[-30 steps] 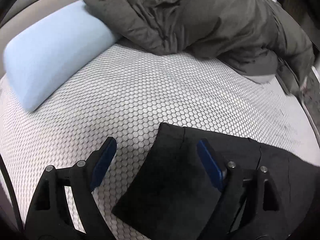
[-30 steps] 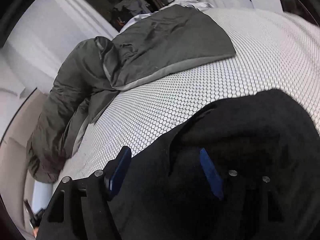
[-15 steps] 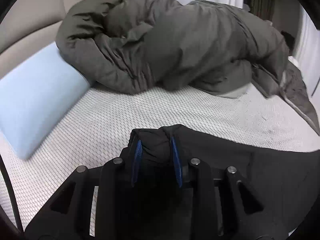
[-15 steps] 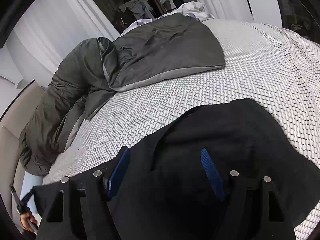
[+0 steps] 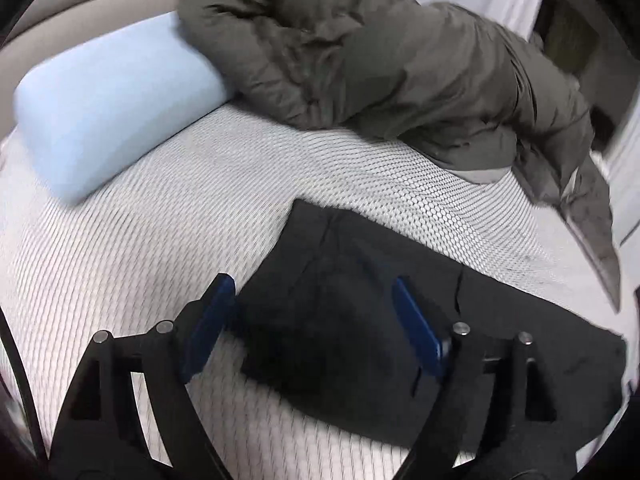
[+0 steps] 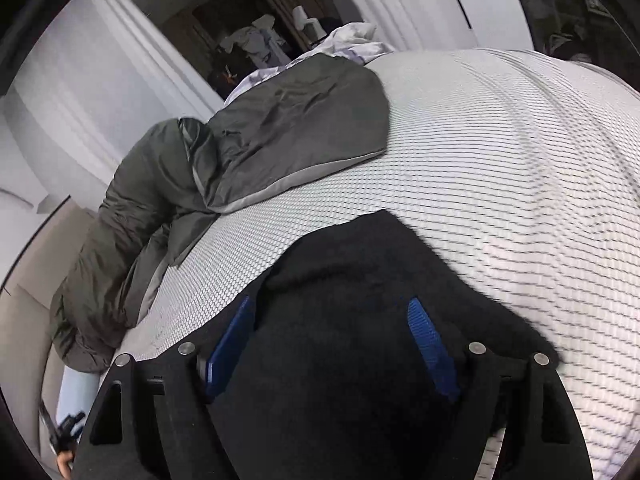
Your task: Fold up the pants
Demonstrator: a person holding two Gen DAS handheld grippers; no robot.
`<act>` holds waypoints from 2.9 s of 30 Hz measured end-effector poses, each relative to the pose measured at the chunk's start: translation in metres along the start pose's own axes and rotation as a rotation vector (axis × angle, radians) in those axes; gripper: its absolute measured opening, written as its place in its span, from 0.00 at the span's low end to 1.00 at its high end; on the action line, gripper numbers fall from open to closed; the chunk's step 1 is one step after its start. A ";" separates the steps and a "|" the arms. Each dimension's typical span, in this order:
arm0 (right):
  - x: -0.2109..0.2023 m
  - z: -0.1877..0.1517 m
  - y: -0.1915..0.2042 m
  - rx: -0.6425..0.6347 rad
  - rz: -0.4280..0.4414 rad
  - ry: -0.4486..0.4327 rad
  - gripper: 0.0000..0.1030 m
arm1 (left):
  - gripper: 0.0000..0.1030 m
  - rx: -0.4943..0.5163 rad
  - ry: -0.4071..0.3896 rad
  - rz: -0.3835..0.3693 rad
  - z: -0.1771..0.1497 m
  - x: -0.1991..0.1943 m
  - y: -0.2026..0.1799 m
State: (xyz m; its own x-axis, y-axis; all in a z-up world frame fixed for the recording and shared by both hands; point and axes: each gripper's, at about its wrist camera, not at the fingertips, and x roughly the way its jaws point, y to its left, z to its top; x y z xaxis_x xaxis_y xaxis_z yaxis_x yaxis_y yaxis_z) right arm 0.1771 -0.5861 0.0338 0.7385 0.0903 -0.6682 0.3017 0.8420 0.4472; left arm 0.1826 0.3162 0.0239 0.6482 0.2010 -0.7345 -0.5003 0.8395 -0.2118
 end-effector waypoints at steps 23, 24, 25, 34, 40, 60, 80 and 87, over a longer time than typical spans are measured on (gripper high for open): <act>-0.041 0.007 -0.055 0.081 -0.025 -0.025 0.78 | 0.05 -0.290 -0.053 -0.094 -0.067 -0.006 0.058; -0.039 0.007 -0.052 0.069 -0.028 -0.016 0.78 | 0.05 -0.270 -0.072 -0.090 -0.064 -0.011 0.058; -0.038 0.006 -0.049 0.057 -0.030 -0.010 0.78 | 0.05 -0.250 -0.076 -0.068 -0.061 -0.010 0.058; -0.031 0.003 -0.046 0.025 -0.054 0.011 0.78 | 0.21 -0.361 0.019 0.028 -0.068 0.020 0.091; -0.029 0.003 -0.063 0.076 -0.072 0.038 0.80 | 0.32 -0.388 -0.002 0.101 -0.066 -0.006 0.103; -0.030 -0.024 -0.074 0.113 0.120 0.107 0.16 | 0.80 -0.226 0.088 -0.115 -0.126 -0.008 -0.050; -0.036 -0.047 -0.072 0.190 -0.001 0.146 0.66 | 0.16 -0.276 0.128 -0.160 -0.120 0.031 -0.038; -0.024 -0.052 -0.056 0.125 -0.027 0.155 0.58 | 0.03 -0.325 0.042 -0.201 -0.104 0.025 -0.029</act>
State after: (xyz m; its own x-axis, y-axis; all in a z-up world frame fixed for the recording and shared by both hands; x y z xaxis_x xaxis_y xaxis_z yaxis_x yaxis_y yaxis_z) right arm 0.1115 -0.6078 -0.0061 0.6302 0.1572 -0.7604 0.3998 0.7738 0.4914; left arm 0.1537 0.2446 -0.0555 0.7310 0.0220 -0.6820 -0.5261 0.6547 -0.5427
